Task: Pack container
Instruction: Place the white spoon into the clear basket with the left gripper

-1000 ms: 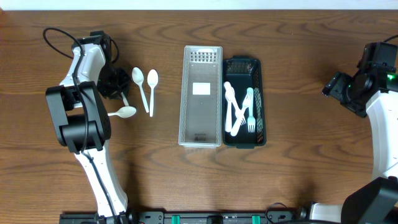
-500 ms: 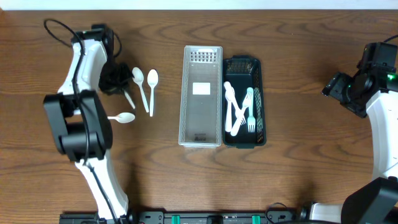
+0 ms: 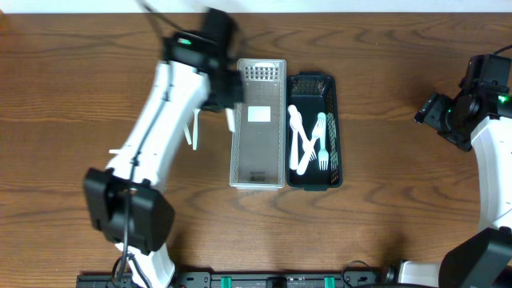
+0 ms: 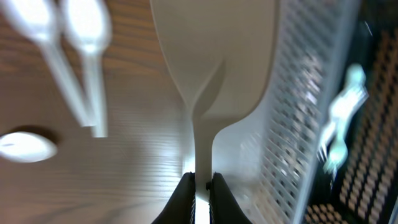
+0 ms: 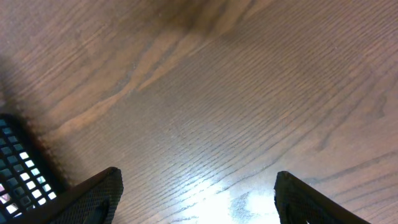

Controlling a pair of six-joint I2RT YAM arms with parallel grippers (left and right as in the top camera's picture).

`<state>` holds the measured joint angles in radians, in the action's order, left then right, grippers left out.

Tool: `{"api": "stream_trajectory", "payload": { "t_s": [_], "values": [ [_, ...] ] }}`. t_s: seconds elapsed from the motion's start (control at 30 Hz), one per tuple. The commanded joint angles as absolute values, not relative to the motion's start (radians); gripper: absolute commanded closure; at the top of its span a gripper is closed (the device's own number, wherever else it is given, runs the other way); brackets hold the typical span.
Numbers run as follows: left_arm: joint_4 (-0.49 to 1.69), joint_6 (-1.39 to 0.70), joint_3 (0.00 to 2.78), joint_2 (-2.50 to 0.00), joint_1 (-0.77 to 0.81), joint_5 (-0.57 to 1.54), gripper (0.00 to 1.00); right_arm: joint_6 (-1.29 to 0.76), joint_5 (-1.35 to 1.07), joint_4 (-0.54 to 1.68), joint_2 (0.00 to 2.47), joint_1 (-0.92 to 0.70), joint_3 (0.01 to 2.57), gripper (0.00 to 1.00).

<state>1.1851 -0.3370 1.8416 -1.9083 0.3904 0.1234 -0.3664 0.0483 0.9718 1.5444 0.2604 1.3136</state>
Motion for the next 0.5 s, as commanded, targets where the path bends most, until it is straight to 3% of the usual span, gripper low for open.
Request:
{"api": "stream_trajectory", "payload": {
  "t_s": [0.0, 0.1, 0.13, 0.2, 0.33, 0.47],
  "values": [
    [1.174, -0.31, 1.827, -1.949, 0.466, 0.08, 0.94, -0.369, 0.048, 0.973, 1.549, 0.267, 1.314, 0.19],
    [1.153, -0.307, 1.825, -1.988, 0.505, 0.059, 0.91, -0.369, 0.047, 0.973, 1.549, 0.267, 1.314, 0.19],
    [1.148, -0.307, 1.825, -2.001, 0.511, 0.058, 0.85, -0.369, 0.047, 0.973, 1.549, 0.267, 1.314, 0.19],
    [1.139, -0.307, 1.825, -2.02, 0.512, 0.058, 0.53, -0.369, 0.047, 0.973, 1.549, 0.267, 1.314, 0.19],
    [1.14, -0.307, 1.84, -2.006, 0.477, 0.032, 0.24, -0.369, 0.048, 0.973, 1.549, 0.267, 1.314, 0.19],
    [1.157, -0.292, 1.856, -1.962, 0.401, 0.032, 0.19, -0.369, 0.048, 0.973, 1.549, 0.267, 1.314, 0.19]
  ]
}}
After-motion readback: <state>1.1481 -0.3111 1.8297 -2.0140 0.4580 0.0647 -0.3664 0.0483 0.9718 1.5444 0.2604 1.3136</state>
